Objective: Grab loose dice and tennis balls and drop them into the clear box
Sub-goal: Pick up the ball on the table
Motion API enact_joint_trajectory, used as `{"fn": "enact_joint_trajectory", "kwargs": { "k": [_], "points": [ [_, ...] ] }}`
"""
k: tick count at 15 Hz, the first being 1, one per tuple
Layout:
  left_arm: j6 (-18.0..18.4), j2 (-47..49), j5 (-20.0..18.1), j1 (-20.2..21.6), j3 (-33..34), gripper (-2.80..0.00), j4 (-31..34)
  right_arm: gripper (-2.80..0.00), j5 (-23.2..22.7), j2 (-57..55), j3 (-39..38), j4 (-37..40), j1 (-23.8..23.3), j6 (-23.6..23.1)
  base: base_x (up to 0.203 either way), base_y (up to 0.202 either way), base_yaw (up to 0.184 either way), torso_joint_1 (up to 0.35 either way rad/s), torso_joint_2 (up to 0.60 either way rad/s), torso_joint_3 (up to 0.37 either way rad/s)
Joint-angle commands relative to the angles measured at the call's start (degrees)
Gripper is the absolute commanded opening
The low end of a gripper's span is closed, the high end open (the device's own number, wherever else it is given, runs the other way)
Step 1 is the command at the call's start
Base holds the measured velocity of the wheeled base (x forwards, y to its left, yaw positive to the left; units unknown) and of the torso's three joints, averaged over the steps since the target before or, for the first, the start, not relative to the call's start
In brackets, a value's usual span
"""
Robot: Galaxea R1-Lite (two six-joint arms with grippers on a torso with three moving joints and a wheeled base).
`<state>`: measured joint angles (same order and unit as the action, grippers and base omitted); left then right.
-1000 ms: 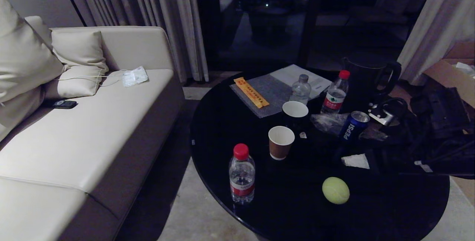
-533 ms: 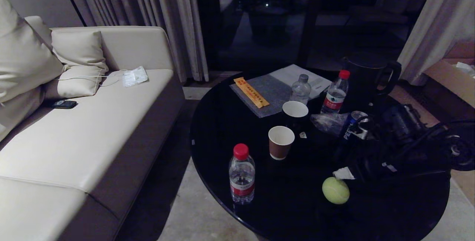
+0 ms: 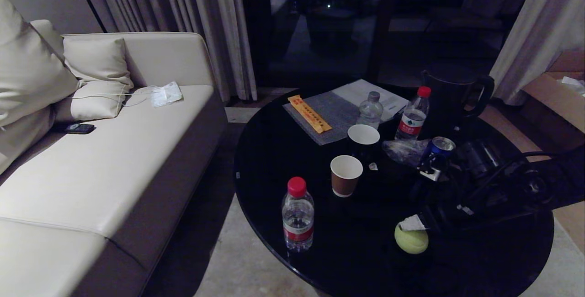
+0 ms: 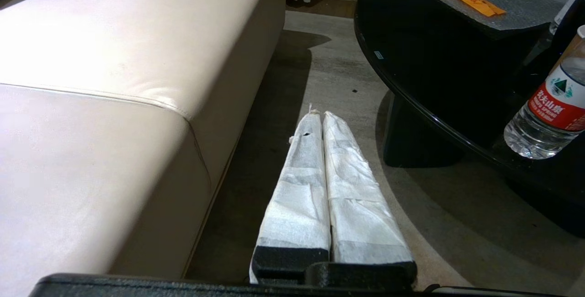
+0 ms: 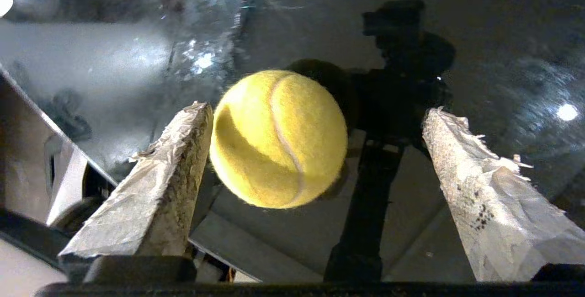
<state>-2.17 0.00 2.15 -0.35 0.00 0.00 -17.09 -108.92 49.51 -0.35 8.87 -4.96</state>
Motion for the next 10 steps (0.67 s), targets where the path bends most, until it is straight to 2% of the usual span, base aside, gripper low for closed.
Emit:
{"fn": "enact_joint_trajectory", "kwargs": {
  "k": [1,5,10],
  "points": [
    [0.06,0.09,0.05,0.0,0.09,-2.8,0.0,0.0,-0.31,0.82,-0.66,0.19,0.09,-1.01,0.0,0.0,0.0,0.0,0.0,0.0],
    [-0.02,0.09,0.05,0.0,0.09,-2.8,0.0,0.0,-0.26,2.78,-3.16,5.4,0.24,-3.77,0.0,0.0,0.0,0.0,0.0,0.0],
    [-0.03,0.09,0.05,0.0,0.09,-2.8,0.0,0.0,-0.05,2.5,-4.17,5.29,0.86,-4.18,0.0,0.0,0.0,0.0,0.0,0.0]
  ]
}}
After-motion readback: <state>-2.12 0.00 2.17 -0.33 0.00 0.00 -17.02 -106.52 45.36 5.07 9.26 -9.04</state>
